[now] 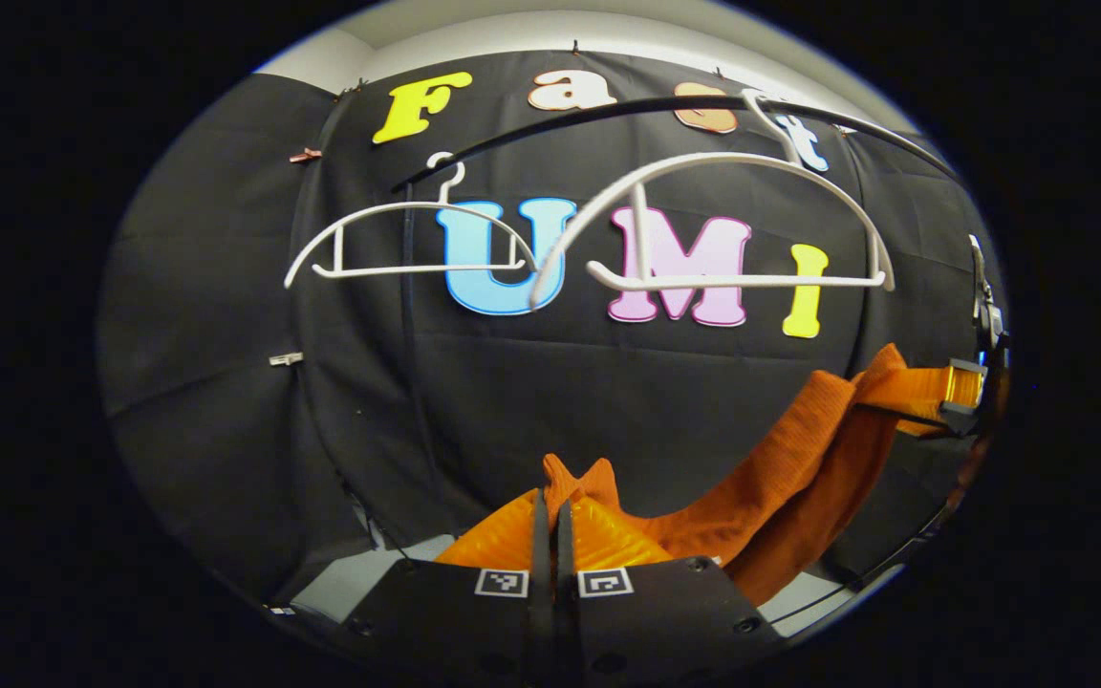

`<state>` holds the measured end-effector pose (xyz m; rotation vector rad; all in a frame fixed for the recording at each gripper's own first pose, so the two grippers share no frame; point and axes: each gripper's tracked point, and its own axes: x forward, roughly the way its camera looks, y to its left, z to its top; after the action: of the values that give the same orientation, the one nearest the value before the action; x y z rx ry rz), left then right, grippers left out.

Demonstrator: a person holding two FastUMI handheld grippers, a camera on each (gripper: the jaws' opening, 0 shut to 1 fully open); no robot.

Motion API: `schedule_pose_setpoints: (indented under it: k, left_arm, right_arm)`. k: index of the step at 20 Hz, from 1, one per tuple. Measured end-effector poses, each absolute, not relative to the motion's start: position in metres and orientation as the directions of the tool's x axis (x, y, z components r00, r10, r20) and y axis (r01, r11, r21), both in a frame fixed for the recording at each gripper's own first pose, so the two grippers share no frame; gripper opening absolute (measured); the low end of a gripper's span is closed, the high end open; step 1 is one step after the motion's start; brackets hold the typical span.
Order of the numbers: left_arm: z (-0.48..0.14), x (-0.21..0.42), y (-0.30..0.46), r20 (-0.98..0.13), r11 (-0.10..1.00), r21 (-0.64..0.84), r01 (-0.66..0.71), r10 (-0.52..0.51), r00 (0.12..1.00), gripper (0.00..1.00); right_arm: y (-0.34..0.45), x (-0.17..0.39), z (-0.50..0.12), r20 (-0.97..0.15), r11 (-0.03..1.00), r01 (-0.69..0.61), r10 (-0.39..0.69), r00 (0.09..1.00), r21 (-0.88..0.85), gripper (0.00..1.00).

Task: Grasp the clothes on the hanger with both hands and then place them into the laundry hamper below.

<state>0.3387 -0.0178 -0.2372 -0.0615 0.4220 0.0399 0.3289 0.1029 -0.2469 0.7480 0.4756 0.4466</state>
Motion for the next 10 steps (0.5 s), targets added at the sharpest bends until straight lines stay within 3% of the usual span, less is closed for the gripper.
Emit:
schedule_pose_setpoints:
  k: [5, 10]
  left_arm:
    - [-0.251, 0.332, -0.065, -0.431, 0.990, -0.109, 0.087, -0.126, 0.894, 0.05]
    - [-0.304, 0.326, -0.070, -0.526, 0.986, -0.140, 0.086, -0.148, 0.837, 0.05]
  right_arm:
    - [0.127, 0.300, -0.275, -0.325, 0.683, -0.229, 0.581, 0.746, 0.694, 0.04]
    - [0.119, 0.283, -0.345, -0.484, 0.780, -0.178, 0.532, 0.695, 0.601, 0.04]
